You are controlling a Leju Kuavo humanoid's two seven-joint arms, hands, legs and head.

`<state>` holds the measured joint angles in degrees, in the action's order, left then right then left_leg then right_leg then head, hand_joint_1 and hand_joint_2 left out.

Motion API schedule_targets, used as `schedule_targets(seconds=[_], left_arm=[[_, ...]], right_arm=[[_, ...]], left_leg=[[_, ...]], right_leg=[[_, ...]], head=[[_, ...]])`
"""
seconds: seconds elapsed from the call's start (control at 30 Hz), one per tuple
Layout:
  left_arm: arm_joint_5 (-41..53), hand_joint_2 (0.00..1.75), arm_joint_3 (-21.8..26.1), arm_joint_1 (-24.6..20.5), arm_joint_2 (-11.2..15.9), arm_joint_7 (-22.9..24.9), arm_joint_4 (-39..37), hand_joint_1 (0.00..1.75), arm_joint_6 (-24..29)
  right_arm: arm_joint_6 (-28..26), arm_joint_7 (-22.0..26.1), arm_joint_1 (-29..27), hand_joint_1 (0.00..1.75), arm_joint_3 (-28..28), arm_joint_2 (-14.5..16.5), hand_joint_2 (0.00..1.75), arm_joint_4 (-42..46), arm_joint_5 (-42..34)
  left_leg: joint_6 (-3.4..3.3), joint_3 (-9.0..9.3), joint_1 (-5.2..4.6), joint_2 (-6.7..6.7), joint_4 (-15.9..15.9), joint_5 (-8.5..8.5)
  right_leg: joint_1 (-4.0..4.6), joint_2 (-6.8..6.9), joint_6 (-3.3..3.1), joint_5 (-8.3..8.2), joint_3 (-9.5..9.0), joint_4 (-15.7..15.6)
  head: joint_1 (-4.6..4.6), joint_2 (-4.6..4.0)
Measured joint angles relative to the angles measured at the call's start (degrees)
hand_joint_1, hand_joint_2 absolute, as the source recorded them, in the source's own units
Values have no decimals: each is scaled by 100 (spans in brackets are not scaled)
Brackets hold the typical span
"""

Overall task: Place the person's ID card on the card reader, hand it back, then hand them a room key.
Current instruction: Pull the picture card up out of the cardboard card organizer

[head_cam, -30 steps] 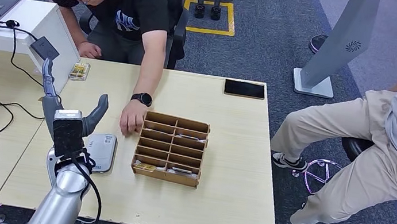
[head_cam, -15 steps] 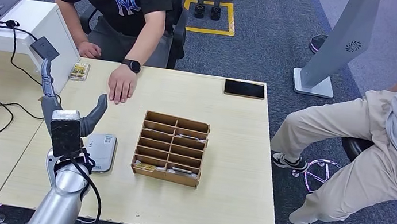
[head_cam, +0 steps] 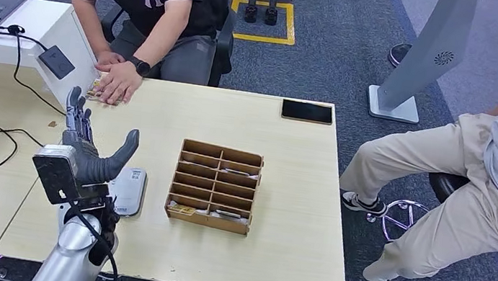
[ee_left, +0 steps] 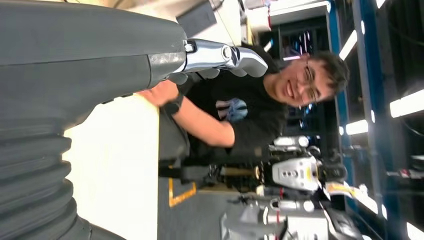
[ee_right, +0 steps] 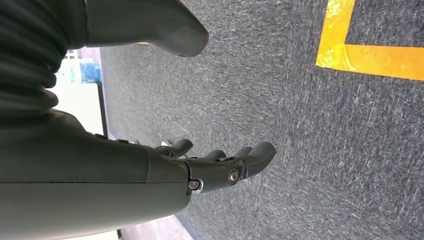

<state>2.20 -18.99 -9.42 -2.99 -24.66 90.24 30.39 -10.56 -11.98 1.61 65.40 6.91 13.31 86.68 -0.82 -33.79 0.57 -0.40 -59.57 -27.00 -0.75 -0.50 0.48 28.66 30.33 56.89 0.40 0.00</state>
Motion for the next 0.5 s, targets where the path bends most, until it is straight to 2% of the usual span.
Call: schedule_targets(seconds=[0.2,0.4,0.5], left_arm=[[-165,175,-252,106,184,-81,289,0,-170],[-612,175,-630,213,360,-335,666,0,-1012],[-676,175,-795,244,421,-373,805,0,-1268]], right_arm=[[9,11,-7,0,0,0,175,2,0],[54,118,-8,0,10,0,175,3,0],[64,165,-8,0,21,0,175,11,1]], left_leg=[[0,0,0,2,0,0],[0,0,0,2,0,0],[0,0,-1,2,0,0]], right_leg=[[-1,-1,0,0,1,0],[-1,-2,0,0,0,0],[-1,-2,0,0,0,0]], head=[[0,0],[-1,0],[0,-1]])
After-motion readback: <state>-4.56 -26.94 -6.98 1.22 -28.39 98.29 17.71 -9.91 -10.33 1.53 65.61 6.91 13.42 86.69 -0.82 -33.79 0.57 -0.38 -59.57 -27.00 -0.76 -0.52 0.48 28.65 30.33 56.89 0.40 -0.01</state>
